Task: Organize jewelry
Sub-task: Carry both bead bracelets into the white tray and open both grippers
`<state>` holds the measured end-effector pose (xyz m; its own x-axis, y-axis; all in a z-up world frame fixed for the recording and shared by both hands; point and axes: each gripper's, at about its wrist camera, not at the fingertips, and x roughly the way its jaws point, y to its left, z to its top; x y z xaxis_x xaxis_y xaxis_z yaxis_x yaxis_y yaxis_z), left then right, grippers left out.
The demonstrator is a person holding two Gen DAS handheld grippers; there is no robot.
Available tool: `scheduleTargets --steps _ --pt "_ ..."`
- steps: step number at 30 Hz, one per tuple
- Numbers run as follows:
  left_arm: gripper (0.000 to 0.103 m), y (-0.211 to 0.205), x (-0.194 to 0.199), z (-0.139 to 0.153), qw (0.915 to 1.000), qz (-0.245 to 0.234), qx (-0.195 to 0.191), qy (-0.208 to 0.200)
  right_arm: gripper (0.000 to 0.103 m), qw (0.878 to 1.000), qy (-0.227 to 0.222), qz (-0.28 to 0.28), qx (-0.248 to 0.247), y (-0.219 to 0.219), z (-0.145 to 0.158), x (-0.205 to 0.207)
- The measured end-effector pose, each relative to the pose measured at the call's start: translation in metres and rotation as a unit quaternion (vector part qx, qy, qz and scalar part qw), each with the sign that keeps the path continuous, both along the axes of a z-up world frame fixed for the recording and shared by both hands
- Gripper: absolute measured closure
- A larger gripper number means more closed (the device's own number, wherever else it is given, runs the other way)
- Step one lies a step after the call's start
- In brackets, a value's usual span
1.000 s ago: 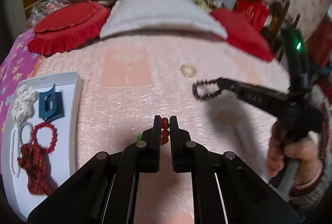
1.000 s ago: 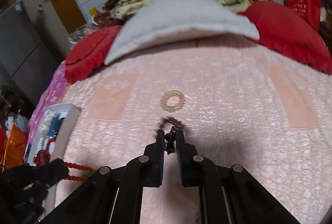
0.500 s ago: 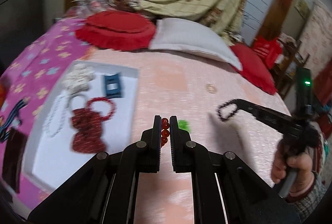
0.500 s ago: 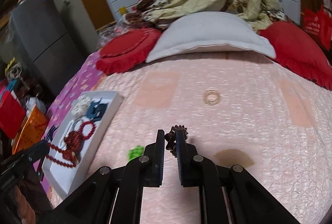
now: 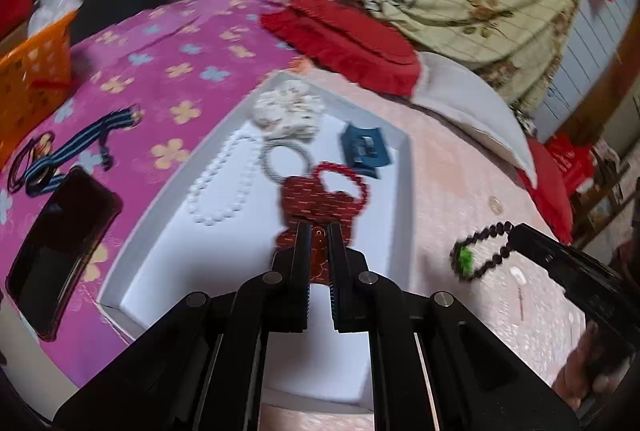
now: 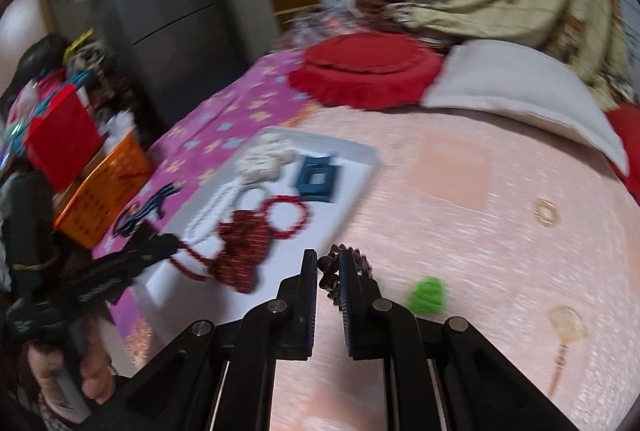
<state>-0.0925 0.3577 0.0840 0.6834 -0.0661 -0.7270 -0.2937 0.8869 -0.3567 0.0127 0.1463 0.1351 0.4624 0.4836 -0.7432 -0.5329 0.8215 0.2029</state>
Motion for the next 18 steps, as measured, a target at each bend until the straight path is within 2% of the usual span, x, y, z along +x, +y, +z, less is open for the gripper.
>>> scheduleTargets --steps 5,9,13,16,18 --pt "0.097 0.026 0.004 -0.023 0.9987 0.036 -0.016 0.034 0.093 0.998 0.027 0.056 0.013 0.062 -0.007 -0.005" --pt "0.097 0.04 0.003 -0.033 0.9932 0.085 0.031 0.073 0.093 0.995 0.047 0.085 0.015 0.092 -0.023 -0.01" --pt "0.097 0.04 0.002 -0.036 0.9844 0.117 0.092 0.094 0.093 0.995 0.039 0.089 -0.028 0.1 -0.047 -0.016" --pt "0.097 0.041 0.002 -0.038 0.9815 0.125 0.107 0.098 0.093 0.994 0.032 0.089 -0.062 0.101 -0.065 -0.018" --pt "0.097 0.042 0.002 -0.039 0.9818 0.127 0.102 0.097 0.093 0.992 0.049 0.097 -0.061 0.099 -0.075 -0.02"
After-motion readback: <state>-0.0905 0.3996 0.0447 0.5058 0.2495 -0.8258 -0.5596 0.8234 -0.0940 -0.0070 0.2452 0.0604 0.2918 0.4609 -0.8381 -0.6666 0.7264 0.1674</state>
